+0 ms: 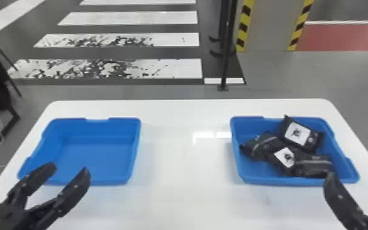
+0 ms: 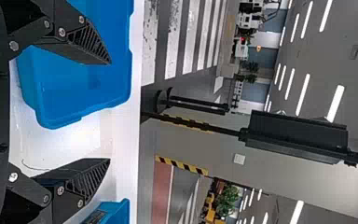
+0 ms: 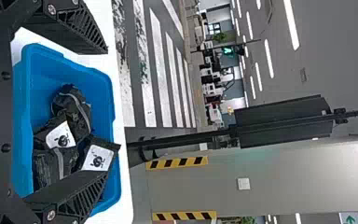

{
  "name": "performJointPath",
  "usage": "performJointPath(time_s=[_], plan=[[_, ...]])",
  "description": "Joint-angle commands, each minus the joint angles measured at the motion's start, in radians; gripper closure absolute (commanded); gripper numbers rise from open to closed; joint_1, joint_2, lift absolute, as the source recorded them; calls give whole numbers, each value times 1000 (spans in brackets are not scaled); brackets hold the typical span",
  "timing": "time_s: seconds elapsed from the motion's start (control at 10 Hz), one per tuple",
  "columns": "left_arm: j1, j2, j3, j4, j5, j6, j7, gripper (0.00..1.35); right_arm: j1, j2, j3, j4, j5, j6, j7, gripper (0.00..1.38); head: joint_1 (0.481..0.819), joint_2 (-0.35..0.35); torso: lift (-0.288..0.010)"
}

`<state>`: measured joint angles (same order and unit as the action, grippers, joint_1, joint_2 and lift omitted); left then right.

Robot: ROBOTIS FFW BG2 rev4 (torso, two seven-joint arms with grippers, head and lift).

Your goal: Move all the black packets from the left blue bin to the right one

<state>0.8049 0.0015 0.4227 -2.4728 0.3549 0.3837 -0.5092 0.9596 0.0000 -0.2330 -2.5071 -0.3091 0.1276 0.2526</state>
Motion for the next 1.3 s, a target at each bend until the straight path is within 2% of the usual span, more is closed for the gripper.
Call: performJointPath(time_s=[0.0,1.2], plan=[[0,-4,0,0,2,-1,1,340,0,1,2,2,-2,0,0,110,695,38,-139],[5,-4,-4,0,18,-11,8,340,-2,1,2,12,-18,0,-1,110,695,36,-139]])
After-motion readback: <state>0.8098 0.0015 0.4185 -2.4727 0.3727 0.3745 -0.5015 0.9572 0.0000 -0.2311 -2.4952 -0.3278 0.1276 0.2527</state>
